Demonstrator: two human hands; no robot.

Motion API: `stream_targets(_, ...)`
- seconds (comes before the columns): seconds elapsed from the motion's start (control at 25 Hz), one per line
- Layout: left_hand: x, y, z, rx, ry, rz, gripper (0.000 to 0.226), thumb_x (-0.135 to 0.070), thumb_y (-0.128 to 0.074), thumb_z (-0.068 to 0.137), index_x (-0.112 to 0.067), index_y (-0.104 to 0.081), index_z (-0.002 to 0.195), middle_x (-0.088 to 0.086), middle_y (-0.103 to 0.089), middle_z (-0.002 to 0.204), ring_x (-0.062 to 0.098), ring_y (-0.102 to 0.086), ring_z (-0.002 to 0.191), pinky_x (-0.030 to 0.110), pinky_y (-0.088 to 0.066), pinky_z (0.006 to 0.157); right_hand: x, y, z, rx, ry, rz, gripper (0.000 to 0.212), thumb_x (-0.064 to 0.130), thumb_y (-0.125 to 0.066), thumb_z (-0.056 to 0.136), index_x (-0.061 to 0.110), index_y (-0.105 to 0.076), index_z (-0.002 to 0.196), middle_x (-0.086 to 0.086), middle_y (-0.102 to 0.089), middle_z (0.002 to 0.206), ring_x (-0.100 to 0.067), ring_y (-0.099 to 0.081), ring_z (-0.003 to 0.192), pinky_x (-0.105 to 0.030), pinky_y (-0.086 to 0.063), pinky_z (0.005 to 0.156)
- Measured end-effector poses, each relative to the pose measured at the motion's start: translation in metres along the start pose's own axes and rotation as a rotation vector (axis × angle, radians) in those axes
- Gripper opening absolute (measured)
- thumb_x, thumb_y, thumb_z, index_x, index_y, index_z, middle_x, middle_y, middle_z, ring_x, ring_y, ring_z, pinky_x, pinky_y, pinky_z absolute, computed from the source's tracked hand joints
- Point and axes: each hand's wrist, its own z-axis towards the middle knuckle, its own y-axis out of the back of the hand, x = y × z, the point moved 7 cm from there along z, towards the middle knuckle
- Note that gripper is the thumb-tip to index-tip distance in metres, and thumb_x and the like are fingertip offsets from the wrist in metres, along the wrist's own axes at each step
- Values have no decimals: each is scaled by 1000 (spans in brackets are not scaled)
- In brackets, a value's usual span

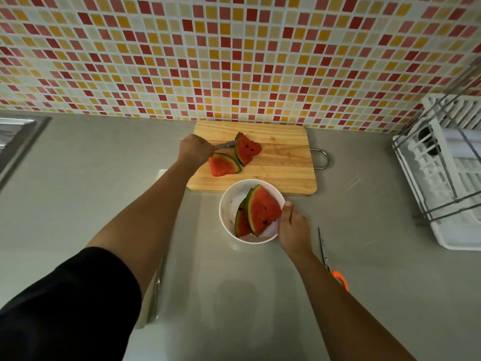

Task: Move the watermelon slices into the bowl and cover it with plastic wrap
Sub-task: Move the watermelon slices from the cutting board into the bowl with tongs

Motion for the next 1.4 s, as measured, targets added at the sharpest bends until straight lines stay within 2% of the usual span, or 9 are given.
stream_targets(0.16, -7, 6, -3, -41, -122, 21, 24, -8, -52, 81, -1, -75, 81, 12, -68, 80, 20, -56, 72, 32, -51, 70, 0, 0, 0, 1, 7, 7, 46, 30, -26, 99, 3, -61, 86, -23, -67, 88, -37, -61, 82, -32, -42, 67)
stream_targets(0.36, 21, 10, -5, 58, 144, -293, 14, -10, -61, 81, -3, -68, 71, 15, -61, 79, 18, -44, 55, 29, -40, 56, 3, 1, -1, -14, 23, -10, 45, 28, -26, 99, 2, -61, 85, -23, -67, 88, -36, -61, 81, -30, -37, 65)
stream_targets(0.52, 21, 28, -27, 180, 116, -417, 16, -8, -58, 86, 0, -66, 75, 11, -56, 71, 12, -37, 51, 22, -31, 48, 2, 1, -2, -3, -7, 0, 47, 31, -24, 99, 4, -61, 86, -23, -66, 93, -37, -60, 88, -30, -35, 69)
stream_targets(0.8, 5, 38, -105, 252, -220, 34, 14, -13, -64, 83, -19, -75, 77, -9, -67, 72, 8, -55, 68, 20, -40, 60, -5, -3, -1, 46, -62, 67, 51, 36, -21, 98, 6, -62, 97, -24, -66, 101, -38, -59, 96, -31, -38, 74)
stream_targets(0.96, -13, 15, -139, 235, -465, 292, 18, -21, -61, 86, -16, -77, 93, -3, -71, 86, 12, -58, 77, 24, -43, 73, -9, -4, 1, 81, -96, 112, 49, 38, -23, 97, 10, -63, 99, -21, -66, 104, -35, -59, 99, -37, -45, 85)
stream_targets(1.04, -17, 17, -143, 242, -501, 299, 20, -25, -60, 87, -16, -77, 94, -3, -71, 86, 10, -58, 75, 21, -42, 68, -9, -4, 1, 86, -82, 120, 48, 37, -23, 97, 11, -63, 98, -20, -66, 103, -34, -60, 98, -35, -44, 83)
stream_targets(1.16, -7, 40, -116, 197, -362, 213, 20, -27, -59, 87, -17, -76, 91, -5, -66, 80, 6, -56, 69, 17, -38, 60, -9, -5, 1, 79, -80, 102, 49, 39, -21, 97, 12, -62, 96, -20, -66, 101, -35, -60, 94, -31, -40, 77)
stream_targets(1.28, 14, 52, -85, 15, -185, 212, 24, -24, -57, 89, -8, -74, 93, 0, -64, 80, 12, -56, 70, 21, -41, 61, -10, -6, 1, 58, -110, 86, 51, 40, -20, 96, 10, -62, 96, -21, -66, 100, -36, -59, 94, -34, -43, 78)
stream_targets(1.4, 41, 42, -78, -58, 25, 128, 23, -23, -58, 88, -5, -68, 80, 0, -54, 65, 11, -47, 57, 20, -37, 51, -10, -5, 3, 55, -86, 62, 50, 37, -21, 97, 8, -61, 94, -23, -65, 98, -34, -58, 89, -30, -38, 73)
